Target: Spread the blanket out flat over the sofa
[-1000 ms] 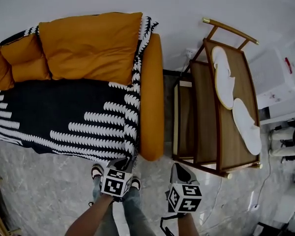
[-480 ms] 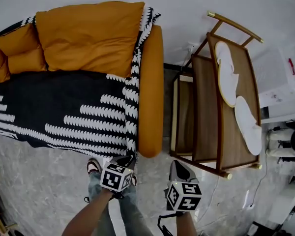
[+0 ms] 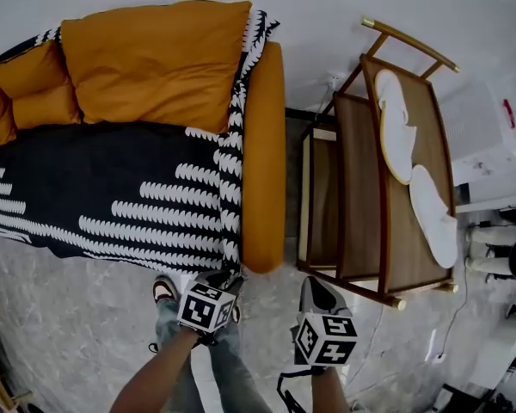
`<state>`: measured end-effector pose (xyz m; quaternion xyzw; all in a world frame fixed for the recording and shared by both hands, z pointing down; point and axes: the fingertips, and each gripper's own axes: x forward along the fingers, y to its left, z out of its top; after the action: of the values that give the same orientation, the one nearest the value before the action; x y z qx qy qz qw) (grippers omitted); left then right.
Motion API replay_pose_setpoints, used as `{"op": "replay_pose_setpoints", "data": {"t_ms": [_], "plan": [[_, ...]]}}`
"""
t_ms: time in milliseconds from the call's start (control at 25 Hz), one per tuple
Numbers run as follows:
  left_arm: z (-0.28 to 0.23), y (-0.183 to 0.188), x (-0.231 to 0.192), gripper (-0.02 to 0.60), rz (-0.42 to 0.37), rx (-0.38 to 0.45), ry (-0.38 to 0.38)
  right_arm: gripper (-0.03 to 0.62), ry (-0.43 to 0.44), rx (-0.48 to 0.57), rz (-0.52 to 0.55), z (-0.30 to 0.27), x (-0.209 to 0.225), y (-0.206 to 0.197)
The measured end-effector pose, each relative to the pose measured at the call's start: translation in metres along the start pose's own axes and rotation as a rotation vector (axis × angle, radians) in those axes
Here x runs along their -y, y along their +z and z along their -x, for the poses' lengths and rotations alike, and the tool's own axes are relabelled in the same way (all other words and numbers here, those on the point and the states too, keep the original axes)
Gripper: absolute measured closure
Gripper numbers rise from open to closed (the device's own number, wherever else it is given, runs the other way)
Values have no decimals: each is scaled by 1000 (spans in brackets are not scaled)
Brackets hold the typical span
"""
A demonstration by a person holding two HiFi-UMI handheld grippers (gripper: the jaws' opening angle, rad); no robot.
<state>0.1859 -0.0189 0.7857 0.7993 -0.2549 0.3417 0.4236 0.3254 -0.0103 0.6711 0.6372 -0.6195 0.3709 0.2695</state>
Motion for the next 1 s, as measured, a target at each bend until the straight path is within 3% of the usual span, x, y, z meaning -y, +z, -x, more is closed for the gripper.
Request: {"op": "replay_pose_setpoints", "data": {"t_ms": [280,520,1000], "plan": [[17,0,-13,431,23,-14,73,589,14,16,-19,6,-13,4],[69,23,-22,431,34,6,141,589,22,29,-7,25,-29,24],[259,112,-7,440,61,325,244,589,53,133,47,97,-83,116]]}}
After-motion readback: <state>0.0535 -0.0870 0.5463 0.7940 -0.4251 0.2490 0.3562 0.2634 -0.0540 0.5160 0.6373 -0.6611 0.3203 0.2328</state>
